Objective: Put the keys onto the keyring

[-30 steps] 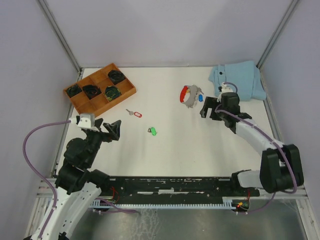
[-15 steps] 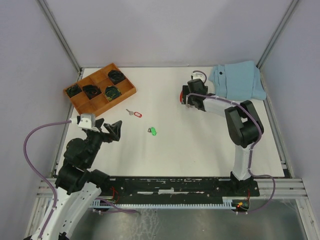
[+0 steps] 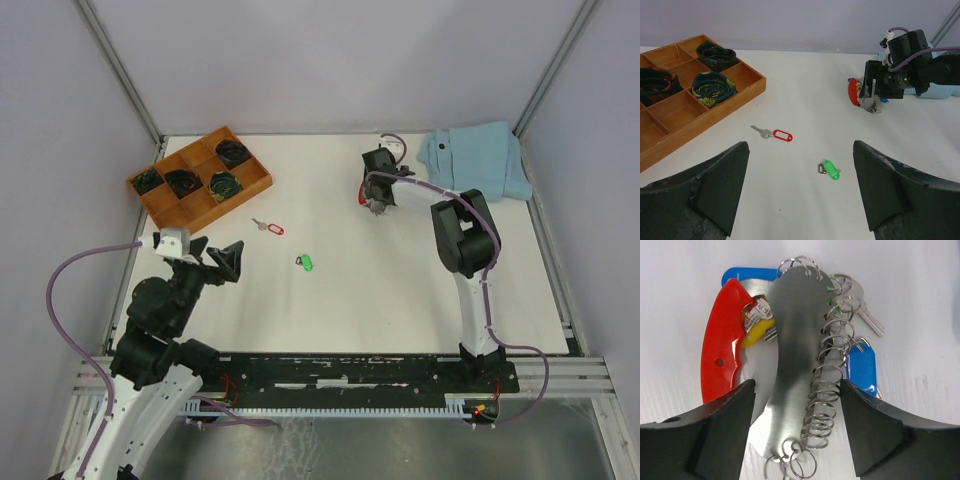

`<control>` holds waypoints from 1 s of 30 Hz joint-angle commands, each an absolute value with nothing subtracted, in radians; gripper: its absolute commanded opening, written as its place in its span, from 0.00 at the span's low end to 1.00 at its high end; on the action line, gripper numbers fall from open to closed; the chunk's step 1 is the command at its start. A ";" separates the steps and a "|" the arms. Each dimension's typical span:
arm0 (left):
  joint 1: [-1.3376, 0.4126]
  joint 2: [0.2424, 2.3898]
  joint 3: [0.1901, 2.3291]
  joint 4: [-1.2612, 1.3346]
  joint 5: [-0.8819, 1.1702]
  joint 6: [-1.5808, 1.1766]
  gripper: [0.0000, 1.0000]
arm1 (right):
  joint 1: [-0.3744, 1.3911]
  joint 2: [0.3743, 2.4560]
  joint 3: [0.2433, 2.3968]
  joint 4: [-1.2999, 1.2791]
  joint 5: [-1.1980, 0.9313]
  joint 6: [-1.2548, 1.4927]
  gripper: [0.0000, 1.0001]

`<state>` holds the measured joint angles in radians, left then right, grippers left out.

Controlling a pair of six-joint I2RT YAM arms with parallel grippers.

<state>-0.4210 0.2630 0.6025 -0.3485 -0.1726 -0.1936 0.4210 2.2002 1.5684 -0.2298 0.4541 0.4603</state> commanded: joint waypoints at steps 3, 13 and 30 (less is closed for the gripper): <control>-0.415 0.251 0.603 -0.297 -0.154 -0.167 0.91 | 0.417 2.255 1.679 -0.375 0.475 0.506 0.69; -0.415 0.281 0.601 -0.286 -0.124 -0.186 0.91 | 0.413 2.113 1.467 -0.327 0.434 0.516 0.56; -0.416 0.468 0.654 -0.327 0.183 -0.461 0.87 | 0.502 1.620 0.885 -0.223 0.277 0.523 0.46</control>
